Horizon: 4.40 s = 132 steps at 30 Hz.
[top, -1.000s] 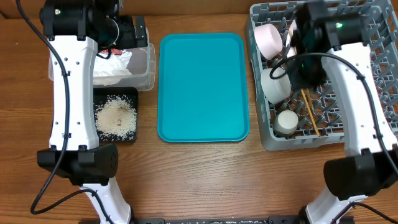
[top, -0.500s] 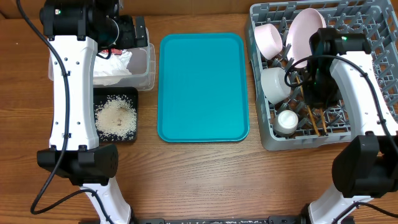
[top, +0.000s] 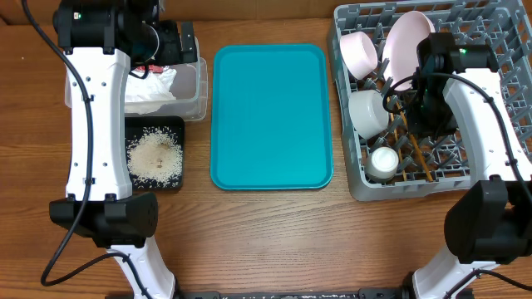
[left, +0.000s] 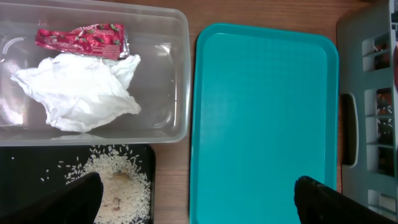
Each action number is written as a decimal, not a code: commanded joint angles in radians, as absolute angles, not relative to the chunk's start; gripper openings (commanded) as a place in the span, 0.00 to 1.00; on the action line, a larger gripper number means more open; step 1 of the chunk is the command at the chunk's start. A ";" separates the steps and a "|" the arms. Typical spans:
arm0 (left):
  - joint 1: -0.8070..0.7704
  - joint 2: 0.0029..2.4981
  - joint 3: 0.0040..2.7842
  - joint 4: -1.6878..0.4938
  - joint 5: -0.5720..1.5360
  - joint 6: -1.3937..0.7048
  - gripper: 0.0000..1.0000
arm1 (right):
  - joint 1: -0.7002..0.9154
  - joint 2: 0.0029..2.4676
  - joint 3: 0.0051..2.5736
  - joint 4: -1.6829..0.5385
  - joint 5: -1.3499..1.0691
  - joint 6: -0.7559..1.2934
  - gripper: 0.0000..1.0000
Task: Sort waste into correct bins and load items into the dishwasher
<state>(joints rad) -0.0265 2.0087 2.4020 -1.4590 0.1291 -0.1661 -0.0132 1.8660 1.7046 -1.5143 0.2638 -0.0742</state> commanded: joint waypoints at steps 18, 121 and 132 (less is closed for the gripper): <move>-0.036 2.020 2.410 -1.458 0.123 -0.180 1.00 | 0.122 1.604 2.175 -1.641 -0.018 -0.052 1.00; -0.036 2.020 2.410 -1.459 0.123 -0.180 1.00 | 0.051 0.003 0.008 -0.062 -0.188 -0.097 1.00; -0.036 2.020 2.410 -1.476 0.113 -0.175 1.00 | 0.051 0.003 0.008 -0.062 -0.188 -0.097 1.00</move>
